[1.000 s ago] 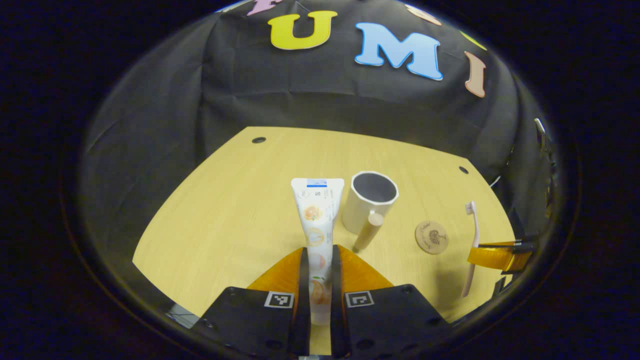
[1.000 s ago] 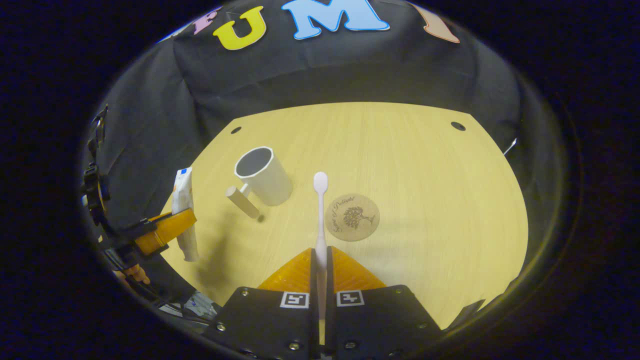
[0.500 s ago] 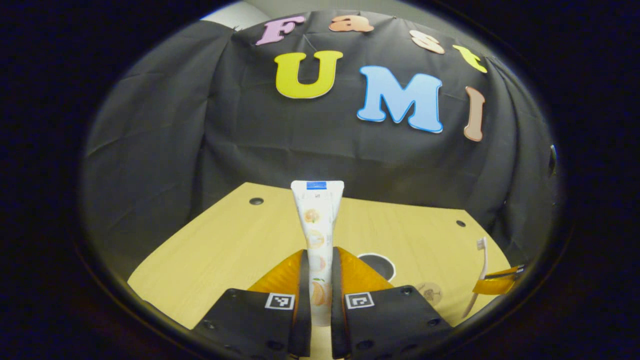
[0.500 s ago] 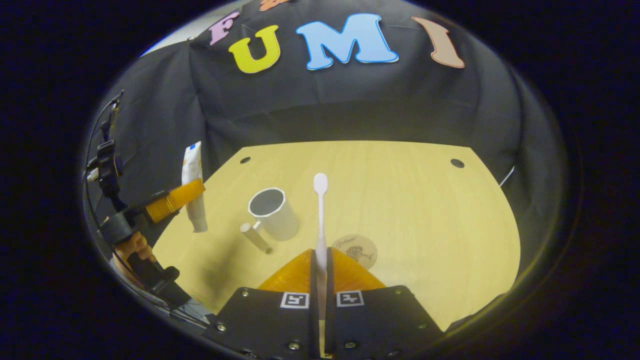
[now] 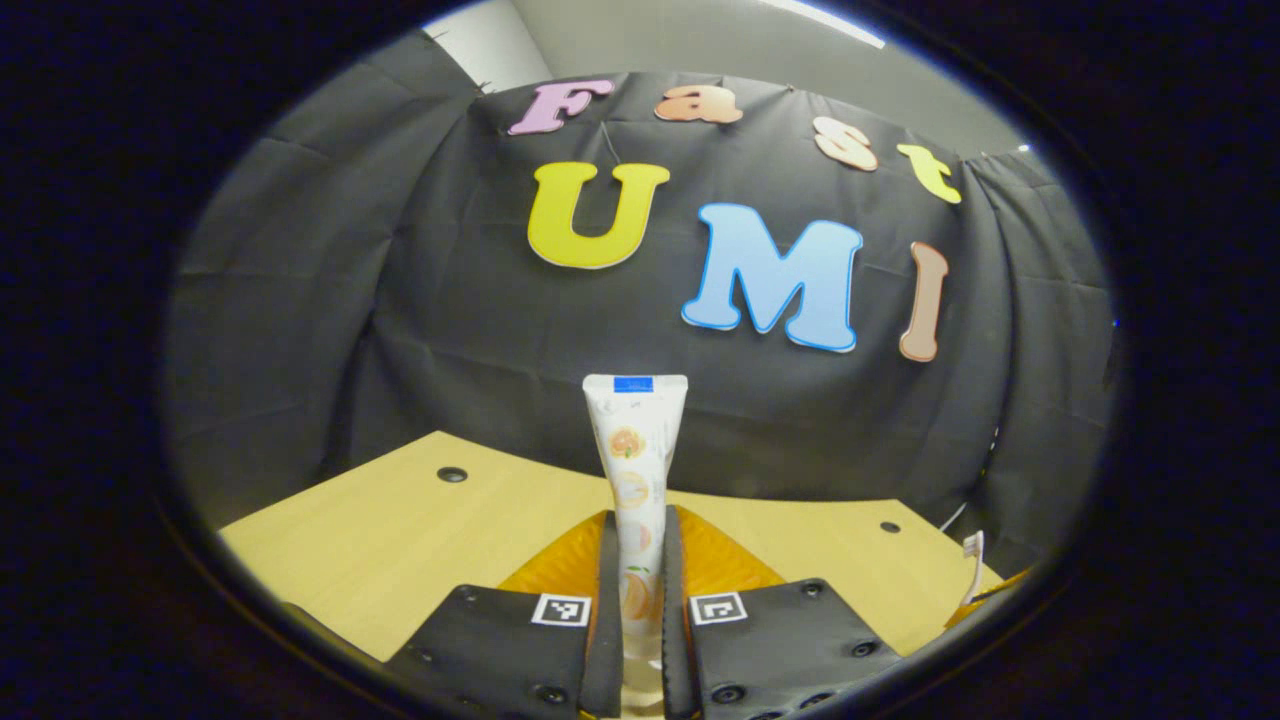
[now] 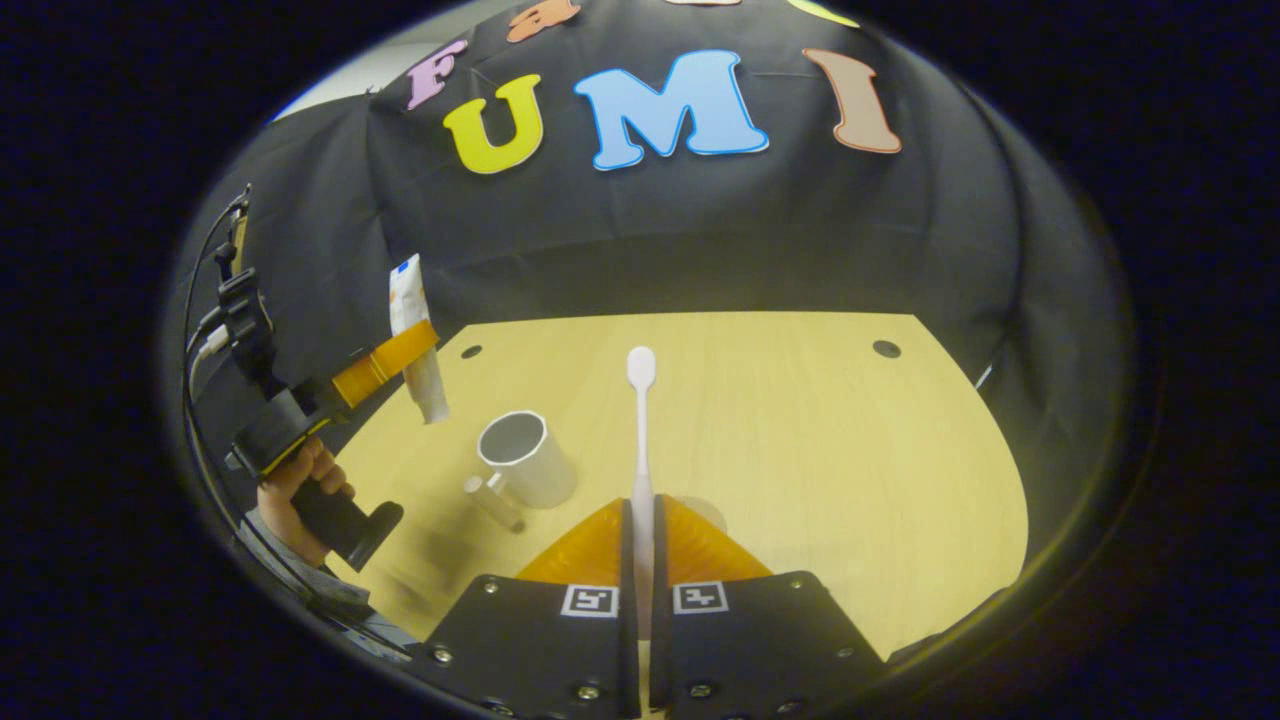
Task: Put the toothbrush and toothpaste on the desktop into the cup, then pick up the cup and place it on the coaster on the desktop.
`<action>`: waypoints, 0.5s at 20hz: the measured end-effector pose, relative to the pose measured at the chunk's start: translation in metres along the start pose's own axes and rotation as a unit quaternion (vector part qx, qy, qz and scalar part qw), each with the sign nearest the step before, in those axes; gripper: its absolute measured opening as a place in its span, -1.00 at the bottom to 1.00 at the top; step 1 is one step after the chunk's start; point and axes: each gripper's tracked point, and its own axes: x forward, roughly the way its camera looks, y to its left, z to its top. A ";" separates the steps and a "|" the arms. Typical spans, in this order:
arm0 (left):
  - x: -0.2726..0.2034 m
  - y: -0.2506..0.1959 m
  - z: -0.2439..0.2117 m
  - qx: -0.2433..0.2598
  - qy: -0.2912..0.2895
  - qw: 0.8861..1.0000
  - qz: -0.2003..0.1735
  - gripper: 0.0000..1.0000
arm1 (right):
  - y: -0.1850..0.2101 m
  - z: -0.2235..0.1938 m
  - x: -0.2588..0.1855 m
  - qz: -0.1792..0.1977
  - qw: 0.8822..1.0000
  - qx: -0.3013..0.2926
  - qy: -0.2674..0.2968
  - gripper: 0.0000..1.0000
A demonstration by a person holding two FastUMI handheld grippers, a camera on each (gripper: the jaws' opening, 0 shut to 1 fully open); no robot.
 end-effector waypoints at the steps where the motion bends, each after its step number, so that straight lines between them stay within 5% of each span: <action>1: 0.007 -0.003 -0.003 -0.003 -0.002 1.000 -0.003 -0.57 | -0.002 0.000 -0.001 -0.003 1.000 0.000 0.000 -0.89; 10: 0.054 -0.034 -0.043 -0.005 0.022 0.999 -0.035 -0.57 | -0.002 -0.012 0.003 -0.017 1.000 0.009 0.018 -0.89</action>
